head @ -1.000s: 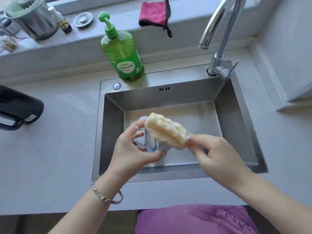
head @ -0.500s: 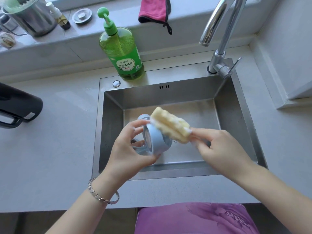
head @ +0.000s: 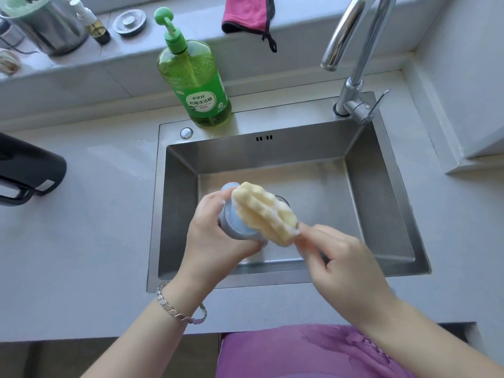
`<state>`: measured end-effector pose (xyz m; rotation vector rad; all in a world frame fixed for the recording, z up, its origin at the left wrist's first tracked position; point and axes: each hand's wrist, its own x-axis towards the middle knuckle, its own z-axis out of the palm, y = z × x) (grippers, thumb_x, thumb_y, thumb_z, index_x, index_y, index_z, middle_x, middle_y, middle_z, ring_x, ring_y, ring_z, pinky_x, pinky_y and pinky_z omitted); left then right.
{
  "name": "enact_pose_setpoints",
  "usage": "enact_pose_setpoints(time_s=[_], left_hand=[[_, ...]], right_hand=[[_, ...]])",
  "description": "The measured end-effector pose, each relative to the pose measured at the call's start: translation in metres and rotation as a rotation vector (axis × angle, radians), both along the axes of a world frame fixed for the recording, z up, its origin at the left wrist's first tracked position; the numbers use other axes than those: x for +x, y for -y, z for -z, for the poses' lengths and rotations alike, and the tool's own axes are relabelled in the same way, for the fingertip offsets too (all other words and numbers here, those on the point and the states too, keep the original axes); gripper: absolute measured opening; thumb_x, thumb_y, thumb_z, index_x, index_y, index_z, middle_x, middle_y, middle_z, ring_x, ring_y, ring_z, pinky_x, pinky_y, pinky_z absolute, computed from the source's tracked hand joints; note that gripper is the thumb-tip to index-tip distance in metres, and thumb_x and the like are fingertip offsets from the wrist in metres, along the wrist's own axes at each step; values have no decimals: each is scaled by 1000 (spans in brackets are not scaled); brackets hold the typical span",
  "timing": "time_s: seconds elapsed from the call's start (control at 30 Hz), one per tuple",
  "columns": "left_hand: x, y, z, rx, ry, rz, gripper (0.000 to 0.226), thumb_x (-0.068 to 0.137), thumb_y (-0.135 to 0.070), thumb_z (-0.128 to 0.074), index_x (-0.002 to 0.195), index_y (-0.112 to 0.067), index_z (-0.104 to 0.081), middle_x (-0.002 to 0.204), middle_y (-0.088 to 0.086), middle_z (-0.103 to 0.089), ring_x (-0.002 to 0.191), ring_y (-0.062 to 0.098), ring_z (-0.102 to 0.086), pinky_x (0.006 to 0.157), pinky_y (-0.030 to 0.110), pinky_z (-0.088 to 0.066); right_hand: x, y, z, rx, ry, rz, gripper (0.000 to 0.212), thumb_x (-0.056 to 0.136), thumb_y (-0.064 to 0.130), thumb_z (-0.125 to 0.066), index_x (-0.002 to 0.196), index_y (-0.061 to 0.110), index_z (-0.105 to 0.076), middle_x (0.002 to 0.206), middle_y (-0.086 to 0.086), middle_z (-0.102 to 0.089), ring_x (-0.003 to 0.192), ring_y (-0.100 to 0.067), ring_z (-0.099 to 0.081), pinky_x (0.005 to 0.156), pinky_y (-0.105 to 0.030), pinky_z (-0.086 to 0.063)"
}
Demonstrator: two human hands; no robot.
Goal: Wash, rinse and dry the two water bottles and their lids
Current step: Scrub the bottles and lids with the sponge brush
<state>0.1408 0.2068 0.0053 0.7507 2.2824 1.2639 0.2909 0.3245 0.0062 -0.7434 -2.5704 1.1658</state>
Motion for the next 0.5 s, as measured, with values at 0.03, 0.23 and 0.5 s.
enact_pose_setpoints(time_s=[0.03,0.23,0.5], left_hand=[[1,0,-2,-14,-28,8,68,43,-29,-82,105,-37,-57,108,-11,-56,101,8,-59,85,28,-52],[2,-2,-13,-36,-112,48,63,44,-28,-80,102,-36,-56,105,-17,-51,98,-9,-49,78,2,-40],[0,-1,-16,-5,-78,67,63,43,-32,-81,101,-39,-57,107,-17,-51,101,0,-54,76,10,-47]], right_hand=[[-2,-4,2,32,27,36,19,87,21,-47,98,35,-51,55,18,-36,59,-9,-26,48,-29,-27],[-6,-7,-5,84,30,23,18,87,24,-41,97,31,-54,54,10,-32,55,-14,-27,44,-35,-32],[-6,-6,-13,26,22,-3,22,87,20,-47,101,34,-57,56,10,-37,56,-14,-29,48,-36,-31]])
